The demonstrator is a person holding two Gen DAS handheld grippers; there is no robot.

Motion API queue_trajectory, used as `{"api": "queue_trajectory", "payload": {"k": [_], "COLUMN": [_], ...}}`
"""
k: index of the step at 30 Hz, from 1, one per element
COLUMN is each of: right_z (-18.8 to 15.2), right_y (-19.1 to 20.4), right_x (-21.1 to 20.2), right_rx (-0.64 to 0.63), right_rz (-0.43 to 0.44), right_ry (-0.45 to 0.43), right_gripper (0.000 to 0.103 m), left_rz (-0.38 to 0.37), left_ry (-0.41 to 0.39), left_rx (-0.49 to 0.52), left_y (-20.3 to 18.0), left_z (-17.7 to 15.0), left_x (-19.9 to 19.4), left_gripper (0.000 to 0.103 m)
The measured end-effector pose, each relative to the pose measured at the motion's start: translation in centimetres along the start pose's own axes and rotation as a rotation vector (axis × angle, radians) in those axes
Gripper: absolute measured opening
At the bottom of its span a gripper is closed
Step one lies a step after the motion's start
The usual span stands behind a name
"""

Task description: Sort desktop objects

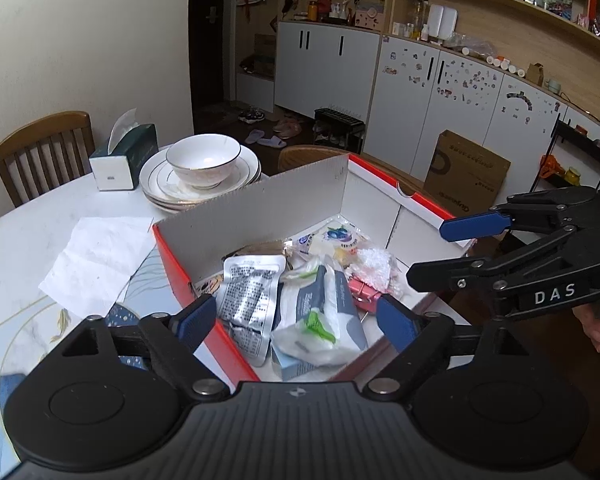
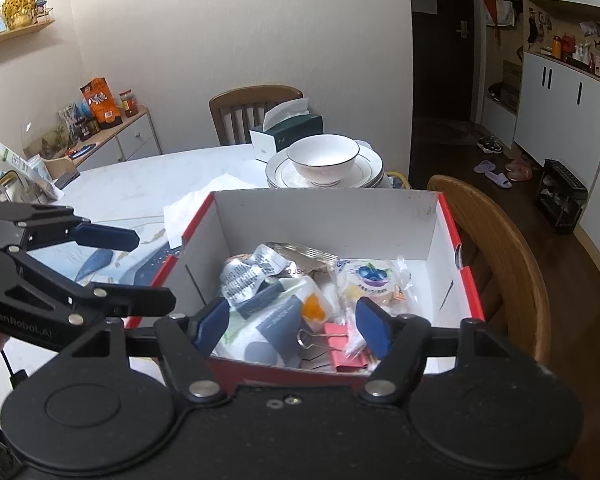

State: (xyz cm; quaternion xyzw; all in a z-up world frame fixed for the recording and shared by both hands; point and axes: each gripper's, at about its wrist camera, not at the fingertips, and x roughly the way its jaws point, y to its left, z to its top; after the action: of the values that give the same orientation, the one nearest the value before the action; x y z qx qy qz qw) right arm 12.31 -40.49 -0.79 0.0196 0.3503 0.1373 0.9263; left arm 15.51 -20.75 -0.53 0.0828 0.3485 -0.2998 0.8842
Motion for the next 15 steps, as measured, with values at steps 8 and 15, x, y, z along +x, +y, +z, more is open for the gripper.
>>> {"api": "queue_trajectory", "payload": {"k": [8,15], "right_z": [-0.9,-1.7], "right_y": [1.3,2.6], "right_x": [-1.3,-3.0], "right_rx": [0.025,0.032], "right_rz": [-0.022,-0.041], "right_ry": [-0.032,-0.061], "right_gripper": [0.073,0.074], "left_rz": [-0.010,-0.022], "left_ry": [-0.015,-0.045], "left_rx": [-0.010,-0.003], "left_y": [0.7,0.5], "left_z": [-1.1,-1.5], "left_x": [-1.1,-2.3], "left_gripper": [0.103,0.103]}}
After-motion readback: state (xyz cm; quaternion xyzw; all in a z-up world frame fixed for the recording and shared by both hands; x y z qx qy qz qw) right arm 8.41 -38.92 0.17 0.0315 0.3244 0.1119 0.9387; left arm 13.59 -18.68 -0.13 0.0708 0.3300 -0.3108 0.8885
